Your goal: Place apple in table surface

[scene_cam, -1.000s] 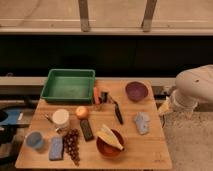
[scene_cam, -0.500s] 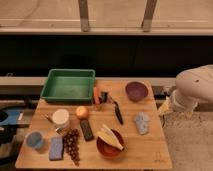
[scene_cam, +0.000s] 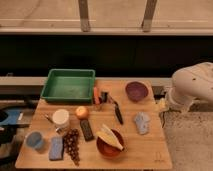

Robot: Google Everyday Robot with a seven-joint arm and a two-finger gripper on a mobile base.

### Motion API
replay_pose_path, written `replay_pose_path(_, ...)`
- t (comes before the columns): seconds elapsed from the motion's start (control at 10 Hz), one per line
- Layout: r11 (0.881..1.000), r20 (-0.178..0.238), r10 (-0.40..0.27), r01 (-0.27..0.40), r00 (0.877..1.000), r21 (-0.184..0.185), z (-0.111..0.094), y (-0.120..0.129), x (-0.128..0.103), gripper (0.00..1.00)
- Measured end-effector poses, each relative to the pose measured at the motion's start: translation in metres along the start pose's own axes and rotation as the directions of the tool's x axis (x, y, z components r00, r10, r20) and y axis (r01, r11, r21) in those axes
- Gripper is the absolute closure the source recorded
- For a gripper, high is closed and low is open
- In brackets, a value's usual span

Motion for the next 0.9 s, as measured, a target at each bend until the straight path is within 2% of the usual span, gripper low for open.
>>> replay_pose_path(0.3,0.996,0.029,-0.079,0.08,0.996,-0.036,-0.01,0.041,-0.01,0.24)
replay_pose_path(0.6,0.981,0.061,-0.168,0.173,0.984,-0.089,-0.02,0.094,-0.02,0.24)
replay_pose_path(0.8,0.954,0.084,-0.261,0.27,0.962,-0.132,-0.025,0.147,-0.024,0.24)
replay_pose_path(0.9,0.933,0.091,-0.313,0.324,0.945,-0.158,-0.028,0.176,-0.024,0.24)
